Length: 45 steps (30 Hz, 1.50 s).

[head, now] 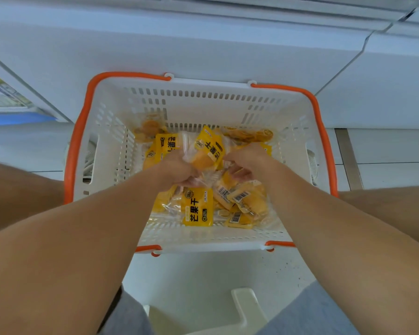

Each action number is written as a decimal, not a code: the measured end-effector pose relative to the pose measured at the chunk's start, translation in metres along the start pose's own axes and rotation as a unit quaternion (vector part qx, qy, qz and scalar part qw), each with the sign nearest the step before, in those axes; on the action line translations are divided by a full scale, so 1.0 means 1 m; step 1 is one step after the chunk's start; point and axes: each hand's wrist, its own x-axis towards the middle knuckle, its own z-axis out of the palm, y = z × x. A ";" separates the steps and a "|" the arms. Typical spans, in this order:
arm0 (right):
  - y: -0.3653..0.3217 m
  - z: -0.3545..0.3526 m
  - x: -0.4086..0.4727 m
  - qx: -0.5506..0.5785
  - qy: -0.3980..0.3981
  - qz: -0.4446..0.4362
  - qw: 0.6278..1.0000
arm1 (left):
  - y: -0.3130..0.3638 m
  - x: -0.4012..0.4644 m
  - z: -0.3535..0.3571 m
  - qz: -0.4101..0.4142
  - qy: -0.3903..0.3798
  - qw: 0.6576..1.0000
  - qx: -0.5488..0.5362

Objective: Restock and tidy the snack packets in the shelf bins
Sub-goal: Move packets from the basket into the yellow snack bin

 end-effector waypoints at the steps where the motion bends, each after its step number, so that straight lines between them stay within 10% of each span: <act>1: 0.002 -0.008 -0.002 -0.124 0.025 -0.025 0.992 | 0.003 0.000 -0.004 0.010 0.026 1.000 0.014; 6: 0.046 0.001 -0.029 -0.500 -0.119 0.001 0.858 | 0.012 -0.001 -0.020 0.096 0.136 0.984 0.070; 17: -0.006 -0.064 -0.024 -0.026 -0.251 -0.021 0.967 | 0.031 0.006 -0.027 0.232 0.294 0.927 0.040; 22: -0.025 -0.061 -0.014 -0.099 -0.110 -0.174 0.974 | 0.033 0.012 -0.036 0.253 0.270 0.929 0.002; 28: -0.055 -0.075 -0.034 -0.402 -0.075 -0.220 0.885 | 0.043 0.008 -0.035 0.299 0.172 0.905 0.250; 39: -0.013 0.015 -0.012 -0.142 0.154 -0.420 0.883 | 0.015 0.018 -0.005 0.073 0.037 0.980 -0.180; 45: -0.021 0.021 -0.007 0.056 0.132 -0.381 0.913 | 0.002 0.011 0.018 0.108 0.014 0.993 0.044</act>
